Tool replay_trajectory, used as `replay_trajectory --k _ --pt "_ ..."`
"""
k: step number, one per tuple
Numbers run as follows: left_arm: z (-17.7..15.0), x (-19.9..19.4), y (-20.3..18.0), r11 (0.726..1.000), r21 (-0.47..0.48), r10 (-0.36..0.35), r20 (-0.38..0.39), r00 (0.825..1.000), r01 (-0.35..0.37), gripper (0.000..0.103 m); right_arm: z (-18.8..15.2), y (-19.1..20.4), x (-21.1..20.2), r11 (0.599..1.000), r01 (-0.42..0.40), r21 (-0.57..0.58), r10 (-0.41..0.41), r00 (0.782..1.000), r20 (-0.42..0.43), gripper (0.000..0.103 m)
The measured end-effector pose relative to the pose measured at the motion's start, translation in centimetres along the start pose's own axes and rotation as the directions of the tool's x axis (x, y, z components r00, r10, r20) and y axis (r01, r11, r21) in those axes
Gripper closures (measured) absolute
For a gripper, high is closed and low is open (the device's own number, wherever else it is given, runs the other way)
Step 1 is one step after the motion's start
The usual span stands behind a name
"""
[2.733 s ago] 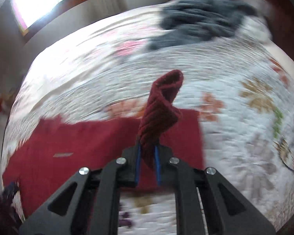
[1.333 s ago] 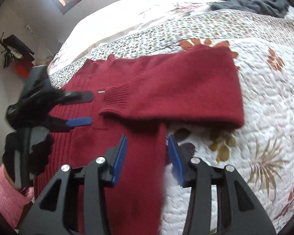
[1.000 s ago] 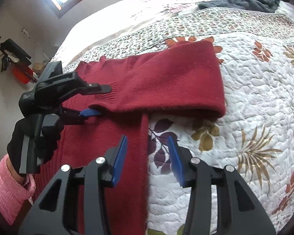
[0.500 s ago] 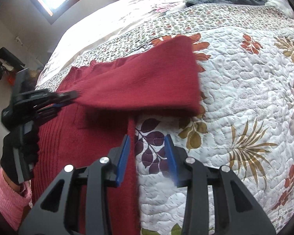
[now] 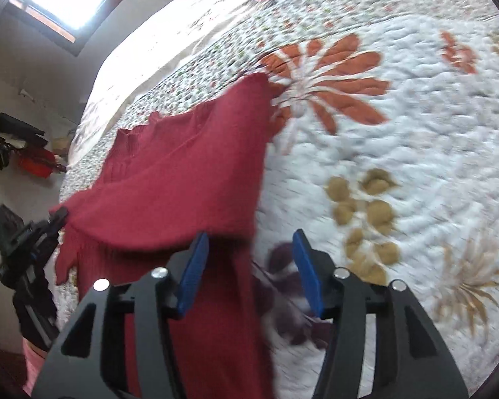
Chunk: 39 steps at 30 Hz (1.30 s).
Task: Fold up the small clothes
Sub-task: 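Drag the cuff along the sweater body and open the left tool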
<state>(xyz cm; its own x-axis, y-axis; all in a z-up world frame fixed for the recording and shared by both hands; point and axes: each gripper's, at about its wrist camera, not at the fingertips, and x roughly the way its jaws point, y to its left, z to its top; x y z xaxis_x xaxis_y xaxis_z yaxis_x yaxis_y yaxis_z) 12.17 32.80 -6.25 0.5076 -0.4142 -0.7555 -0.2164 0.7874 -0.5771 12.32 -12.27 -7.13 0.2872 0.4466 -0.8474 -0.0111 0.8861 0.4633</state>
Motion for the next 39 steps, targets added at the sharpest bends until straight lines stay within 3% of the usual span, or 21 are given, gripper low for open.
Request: replay_trajectory --k 5,6,8,9,13,16,20,23,26,28,31,34,36,39 --pt "0.3 -1.3 4.0 0.998 -0.062 0.025 0.024 0.999 -0.024 0.092 1.3 1.4 2.8 1.000 0.001 -0.002 -0.001 0.999 -0.044 0.048" --pt "0.2 -1.4 4.9 0.997 -0.068 0.032 0.022 0.999 -0.031 0.092 1.4 1.6 3.1 1.000 0.000 -0.004 0.000 0.999 -0.051 0.050" --pt "0.1 -1.1 6.1 0.995 -0.079 0.053 0.015 0.998 -0.052 0.091 1.4 1.8 3.8 1.000 0.023 -0.008 -0.023 0.997 -0.068 0.067" --pt "0.0 -0.7 6.9 0.994 -0.087 0.065 0.003 0.998 -0.064 0.091 1.3 1.8 4.2 0.999 0.036 -0.010 -0.037 0.996 -0.078 0.070" --pt "-0.7 0.9 9.1 0.989 -0.103 0.099 -0.048 0.994 -0.103 0.089 0.5 2.0 5.6 0.992 0.117 -0.050 -0.121 0.988 -0.093 0.073" --pt "-1.3 1.5 10.4 0.986 -0.115 0.113 -0.069 0.991 -0.120 0.079 0.4 2.1 5.8 0.989 0.136 -0.057 -0.141 0.986 -0.093 0.073" --pt "-1.2 -0.1 10.2 0.985 -0.113 0.127 -0.051 0.991 -0.132 0.074 0.6 3.9 4.4 0.983 0.161 -0.093 -0.167 0.984 -0.065 0.069" --pt "-0.4 -3.4 8.3 0.987 -0.053 0.153 0.051 0.987 -0.151 0.061 0.7 6.1 1.8 0.969 0.199 -0.148 -0.196 0.980 0.034 0.065" --pt "0.4 -4.4 5.8 0.991 0.009 0.132 0.094 0.987 -0.133 0.055 0.9 8.5 0.3 0.979 0.119 -0.166 -0.110 0.992 0.063 0.063" --pt "0.7 -3.5 4.1 0.994 0.043 0.095 0.074 0.993 -0.098 0.054 0.9 9.7 0.6 0.980 0.086 -0.179 -0.078 0.996 0.052 0.063" --pt "0.6 -0.6 2.9 0.990 0.080 0.116 0.027 0.993 -0.118 0.054 0.7 11.1 2.7 0.973 0.102 -0.207 -0.102 0.995 0.013 0.063" --pt "-0.1 2.1 3.8 0.988 0.071 0.138 -0.048 0.989 -0.134 0.054 0.1 10.2 5.3 0.976 0.111 -0.189 -0.122 0.991 -0.047 0.063" --pt "-0.7 3.2 4.6 0.985 0.070 0.164 -0.068 0.984 -0.159 0.055 -0.2 8.8 7.0 0.977 0.142 -0.160 -0.157 0.984 -0.080 0.063" --pt "-1.2 3.8 5.4 0.985 0.075 0.160 -0.069 0.985 -0.155 0.055 -0.8 7.4 7.9 0.984 0.119 -0.135 -0.133 0.986 -0.101 0.063"
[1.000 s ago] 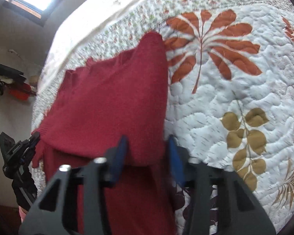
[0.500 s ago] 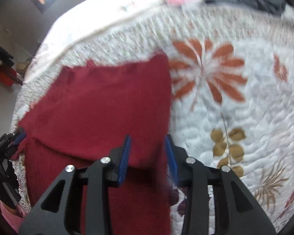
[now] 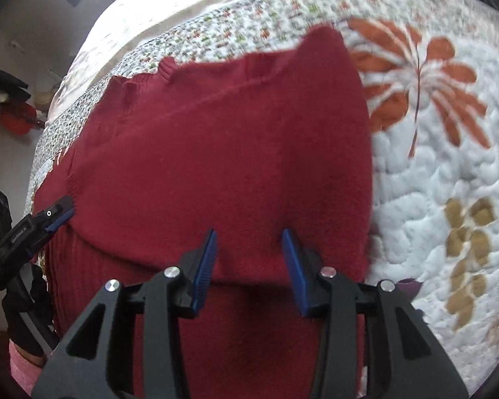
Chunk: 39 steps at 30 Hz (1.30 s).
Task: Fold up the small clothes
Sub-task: 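Drag the cuff along the sweater body and open the left tool, then move the left tool to the other sleeve cuff and grasp it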
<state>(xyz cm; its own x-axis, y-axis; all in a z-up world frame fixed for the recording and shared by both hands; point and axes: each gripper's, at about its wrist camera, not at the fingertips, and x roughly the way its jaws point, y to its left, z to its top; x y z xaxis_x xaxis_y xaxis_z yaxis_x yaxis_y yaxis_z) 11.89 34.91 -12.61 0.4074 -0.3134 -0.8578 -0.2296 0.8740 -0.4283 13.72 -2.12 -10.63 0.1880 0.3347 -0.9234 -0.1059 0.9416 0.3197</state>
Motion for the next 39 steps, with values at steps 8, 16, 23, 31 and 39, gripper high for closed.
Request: replay_trajectory --k 8,16,23,31,39 --pt "-0.6 0.7 0.1 0.999 0.036 0.014 0.005 1.000 -0.014 0.055 -0.4 0.2 1.0 0.999 0.026 -0.027 -0.026 1.000 0.014 0.063" --pt "-0.1 -1.4 0.1 1.000 0.029 0.011 -0.003 1.000 -0.010 0.054 -0.3 1.4 -1.6 1.000 0.007 -0.022 -0.006 0.999 0.032 0.053" --pt "-2.0 -10.7 6.9 0.997 -0.052 0.066 0.117 0.991 -0.060 0.044 -3.2 5.4 -4.3 0.991 -0.066 -0.114 0.073 0.995 0.061 0.044" --pt "-5.1 -18.5 20.3 0.930 -0.321 0.241 0.174 0.955 -0.177 0.033 -6.1 8.5 -2.8 0.979 -0.071 -0.191 0.077 0.997 0.025 0.039" --pt "-6.2 -21.4 31.3 0.812 -0.582 0.243 0.261 0.934 -0.049 0.033 -7.2 9.2 -1.3 0.983 -0.090 -0.159 0.091 0.996 -0.001 0.039"
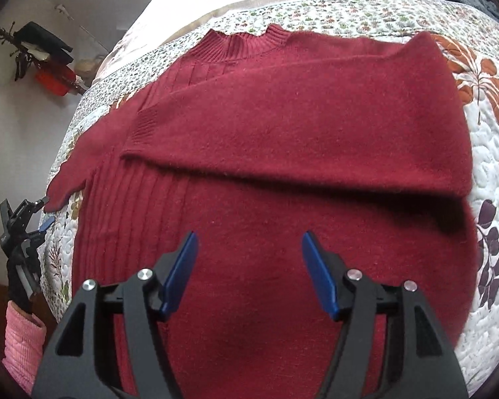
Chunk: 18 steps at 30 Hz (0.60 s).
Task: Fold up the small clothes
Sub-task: 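Move the left tool to the other sleeve cuff and grasp it, then lift the sleeve with the left tool and fold it across the body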
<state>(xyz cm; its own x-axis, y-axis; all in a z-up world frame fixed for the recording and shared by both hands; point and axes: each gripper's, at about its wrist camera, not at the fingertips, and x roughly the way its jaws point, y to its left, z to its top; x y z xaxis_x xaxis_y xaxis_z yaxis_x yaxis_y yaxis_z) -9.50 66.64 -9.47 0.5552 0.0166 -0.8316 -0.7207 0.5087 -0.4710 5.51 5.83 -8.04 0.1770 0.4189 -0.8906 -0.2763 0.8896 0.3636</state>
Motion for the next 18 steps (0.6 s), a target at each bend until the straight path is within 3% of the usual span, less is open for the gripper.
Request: replay_trajectory --k 5,11,16,18 --pt "2.2 1.1 2.3 0.994 -0.092 -0.053 0.057 0.997 0.058 0.033 -0.2 0.1 0.4 1.000 0.017 0.007 -0.017 1.000 -0.003 0.039" --pt "4.0 2.1 2.3 0.996 -0.078 -0.036 0.100 0.994 0.044 0.036 -0.1 -0.1 0.7 0.999 0.040 0.008 -0.040 0.999 -0.010 0.039" --pt "4.9 2.3 0.6 0.999 0.006 0.031 0.108 0.994 -0.032 0.066 -0.3 -0.1 0.9 0.999 0.051 0.003 -0.051 0.998 -0.019 0.039" --pt "5.3 2.3 0.3 0.999 0.016 0.027 0.116 0.993 -0.029 0.072 -0.3 -0.3 0.9 0.998 0.055 0.004 -0.055 0.998 -0.018 0.039"
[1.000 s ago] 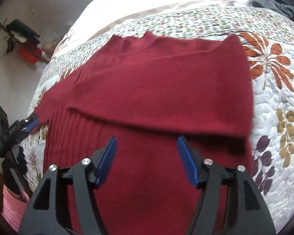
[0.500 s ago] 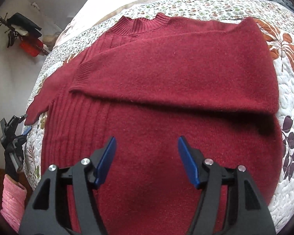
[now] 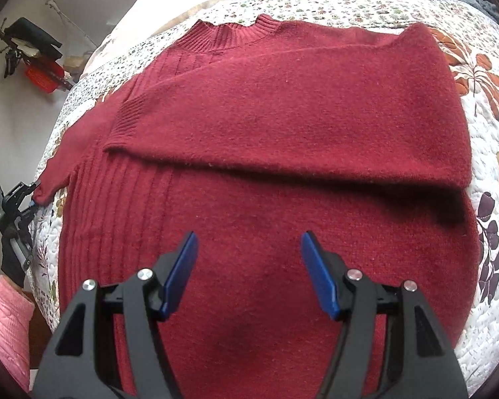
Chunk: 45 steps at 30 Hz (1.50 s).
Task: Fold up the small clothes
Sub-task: 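Lift the sleeve with the left tool and fold it across the body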
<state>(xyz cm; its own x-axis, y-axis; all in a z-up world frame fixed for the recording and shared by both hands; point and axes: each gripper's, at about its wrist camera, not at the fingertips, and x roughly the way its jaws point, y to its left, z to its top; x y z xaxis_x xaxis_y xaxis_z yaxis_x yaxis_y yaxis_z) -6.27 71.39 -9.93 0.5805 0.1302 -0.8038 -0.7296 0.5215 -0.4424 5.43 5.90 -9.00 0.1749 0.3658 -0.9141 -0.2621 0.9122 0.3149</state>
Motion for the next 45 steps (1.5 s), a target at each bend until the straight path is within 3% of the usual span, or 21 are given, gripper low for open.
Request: replay_trajectory --k 5,12,16,21,27,32,42,45 --pt "-0.4 -1.4 -2.4 0.995 0.088 -0.038 0.023 0.999 0.036 0.088 -0.1 -0.5 -0.1 1.000 0.005 0.010 -0.005 1.000 -0.003 0.039" --pt "-2.6 -3.9 -9.4 0.958 0.231 -0.183 0.026 0.983 0.173 0.089 -0.2 -1.2 -0.6 1.000 0.001 0.016 -0.001 1.000 0.008 0.039" --pt "-4.6 -4.3 -13.9 0.922 0.286 -0.267 -0.017 0.964 0.260 0.089 -0.2 -1.6 -0.8 1.000 0.003 0.017 -0.003 1.000 0.012 0.039" --pt "-7.8 -4.1 -19.6 0.867 0.323 -0.369 -0.096 0.924 0.380 0.089 -0.3 -2.5 -1.0 1.000 0.001 0.027 -0.001 1.000 0.017 0.039" --pt "-12.3 -2.7 -23.9 0.823 0.339 -0.421 -0.174 0.890 0.456 0.089 -0.4 -2.9 -1.2 1.000 -0.005 0.028 0.004 1.000 0.020 0.039" --pt "-15.5 0.1 -24.8 0.831 0.326 -0.388 -0.240 0.890 0.451 0.089 -0.5 -2.9 -0.9 1.000 -0.010 0.028 0.010 1.000 0.018 0.039" --pt "-19.8 5.0 -21.1 0.875 0.280 -0.291 -0.350 0.890 0.396 0.089 -0.7 -3.0 -0.5 1.000 -0.004 0.026 0.004 1.000 0.008 0.039" --pt "-20.4 5.3 -20.3 0.875 0.282 -0.284 -0.359 0.889 0.393 0.087 -0.6 -2.9 -0.2 1.000 0.004 0.022 -0.004 1.000 0.001 0.039"
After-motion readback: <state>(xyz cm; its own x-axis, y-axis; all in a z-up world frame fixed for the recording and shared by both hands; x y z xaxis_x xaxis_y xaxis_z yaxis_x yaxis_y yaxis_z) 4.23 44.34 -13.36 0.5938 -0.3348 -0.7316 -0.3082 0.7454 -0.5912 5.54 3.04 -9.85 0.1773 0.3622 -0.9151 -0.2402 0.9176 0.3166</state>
